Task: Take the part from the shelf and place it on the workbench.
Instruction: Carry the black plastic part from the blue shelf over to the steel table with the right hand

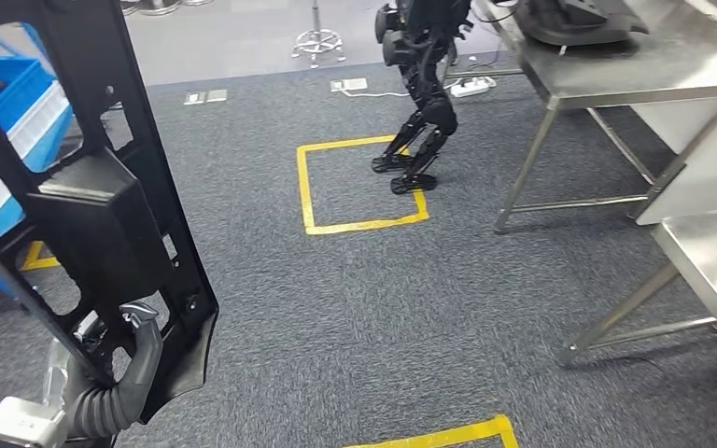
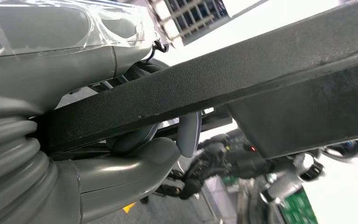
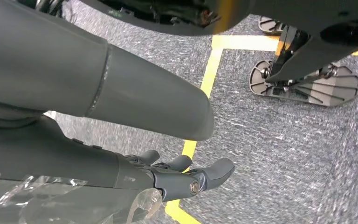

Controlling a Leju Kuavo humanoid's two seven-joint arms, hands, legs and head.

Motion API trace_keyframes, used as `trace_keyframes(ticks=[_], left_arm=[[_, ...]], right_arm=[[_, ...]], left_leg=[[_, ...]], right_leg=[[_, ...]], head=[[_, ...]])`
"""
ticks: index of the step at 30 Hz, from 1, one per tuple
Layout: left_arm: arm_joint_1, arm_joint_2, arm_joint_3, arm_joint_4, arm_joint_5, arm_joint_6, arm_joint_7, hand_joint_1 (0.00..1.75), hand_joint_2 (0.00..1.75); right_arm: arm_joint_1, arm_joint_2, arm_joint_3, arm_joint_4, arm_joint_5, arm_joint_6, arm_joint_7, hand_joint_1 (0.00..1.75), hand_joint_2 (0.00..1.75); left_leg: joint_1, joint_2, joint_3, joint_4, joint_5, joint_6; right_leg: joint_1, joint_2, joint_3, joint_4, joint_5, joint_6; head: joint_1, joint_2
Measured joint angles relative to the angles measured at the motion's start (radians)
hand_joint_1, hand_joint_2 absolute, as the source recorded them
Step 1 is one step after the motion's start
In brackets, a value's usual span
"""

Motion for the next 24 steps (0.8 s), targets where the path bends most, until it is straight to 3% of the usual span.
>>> trace_keyframes(ticks=[1,3,4,5,7,9,10,11,12,15,17,19,21,23,24], left_arm=[[0.000,0.001,0.000,-0.002,-0.001,-0.001,0.001,1.75,1.75],[-0.002,0.003,-0.001,-0.003,-0.005,-0.003,0.001,1.75,1.75],[-0.005,0.003,-0.001,-0.003,-0.007,-0.005,0.001,1.75,1.75],[-0.008,0.003,-0.002,-0.003,-0.008,-0.006,0.001,1.75,1.75],[-0.013,0.003,-0.004,-0.004,-0.009,-0.010,0.000,1.75,1.75],[-0.015,0.002,-0.007,-0.004,-0.002,-0.018,-0.003,1.75,1.75],[-0.018,0.000,-0.009,-0.003,0.006,-0.023,-0.008,1.75,1.75],[-0.023,-0.003,-0.012,-0.001,0.015,-0.027,-0.016,1.75,1.75],[-0.030,-0.008,-0.015,0.003,0.025,-0.032,-0.026,1.75,1.75],[-0.056,-0.032,-0.026,0.020,0.050,-0.045,-0.055,1.75,1.75],[-0.072,-0.047,-0.034,0.034,0.074,-0.054,-0.072,1.75,1.75],[-0.091,-0.063,-0.040,0.053,0.110,-0.066,-0.095,1.75,1.75],[-0.109,-0.077,-0.044,0.076,0.142,-0.075,-0.119,1.75,1.75],[-0.118,-0.086,-0.048,0.100,0.160,-0.080,-0.133,1.75,1.75],[-0.120,-0.091,-0.050,0.112,0.165,-0.082,-0.137,1.75,1.75]], right_arm=[[0.000,0.001,0.000,0.000,0.000,0.000,0.000,0.00,0.00],[0.003,0.000,0.000,0.000,-0.002,0.000,-0.002,0.00,0.00],[0.005,0.000,0.000,0.000,-0.002,-0.001,-0.004,0.00,0.00],[0.005,0.000,0.000,0.000,-0.003,-0.001,-0.006,0.00,0.00],[0.004,0.000,0.000,0.000,-0.004,-0.002,-0.010,0.00,0.00],[0.004,0.000,0.000,0.000,-0.008,-0.002,-0.011,0.00,0.00],[0.004,-0.001,0.000,0.000,-0.011,-0.001,-0.011,0.00,0.00],[0.004,-0.004,0.000,0.000,-0.015,-0.001,-0.011,0.00,0.00],[0.004,-0.007,0.000,0.000,-0.019,0.000,-0.012,0.00,0.00],[0.002,-0.019,0.000,0.000,-0.031,0.002,-0.018,0.00,0.00],[0.001,-0.026,0.000,0.000,-0.038,0.002,-0.021,0.00,0.00],[0.002,-0.031,-0.001,0.000,-0.046,0.003,-0.023,0.00,0.00],[0.001,-0.034,-0.001,0.000,-0.053,0.004,-0.022,0.00,0.00],[0.000,-0.036,-0.002,0.000,-0.057,0.006,-0.021,0.00,0.00],[-0.001,-0.036,-0.002,0.000,-0.058,0.006,-0.019,0.00,0.00]], left_leg=[[-0.002,-0.011,0.009,-0.023,0.004,0.001],[-0.006,0.007,0.009,-0.029,0.008,0.007],[-0.006,0.019,0.010,-0.031,0.012,0.013],[-0.005,0.032,0.010,-0.034,0.016,0.019],[-0.006,0.059,0.009,-0.038,0.021,0.029],[-0.010,0.087,0.005,-0.037,0.021,0.033],[-0.012,0.102,0.004,-0.037,0.021,0.033],[-0.013,0.116,0.003,-0.037,0.021,0.033],[-0.013,0.128,0.003,-0.037,0.021,0.033],[-0.019,0.160,0.004,-0.035,0.019,0.028],[-0.024,0.180,0.004,-0.034,0.018,0.021],[-0.022,0.190,0.005,-0.031,0.014,0.012],[-0.015,0.147,-0.014,0.018,-0.019,-0.001],[-0.006,0.094,-0.070,0.147,-0.083,-0.013],[-0.003,0.085,-0.102,0.216,-0.109,-0.018]], right_leg=[[-0.001,0.010,-0.003,0.000,0.003,0.005],[-0.003,0.031,-0.009,-0.003,0.009,0.016],[-0.004,0.023,-0.014,0.002,0.006,0.020],[-0.003,0.001,-0.025,0.022,-0.008,0.023],[-0.001,-0.061,-0.071,0.124,-0.070,0.028],[-0.002,-0.086,-0.129,0.259,-0.134,0.033],[-0.002,-0.089,-0.142,0.293,-0.144,0.034],[-0.003,-0.092,-0.134,0.289,-0.136,0.034],[-0.002,-0.097,-0.105,0.244,-0.113,0.033],[0.008,-0.155,0.015,0.037,-0.042,0.020],[0.015,-0.167,0.034,-0.011,-0.031,0.010],[0.013,-0.143,0.031,-0.015,-0.023,0.000],[0.006,-0.122,0.031,-0.020,-0.014,-0.009],[0.002,-0.098,0.028,-0.022,-0.008,-0.015],[0.002,-0.085,0.026,-0.021,-0.006,-0.017]], head=[[0.000,0.000],[0.000,0.000],[0.001,0.000],[0.002,0.000],[0.006,0.000],[0.007,0.000],[0.007,0.000],[0.008,0.000],[0.008,0.000],[0.007,0.000],[0.006,0.000],[0.005,0.000],[0.003,0.000],[0.000,0.000],[0.000,0.000]])
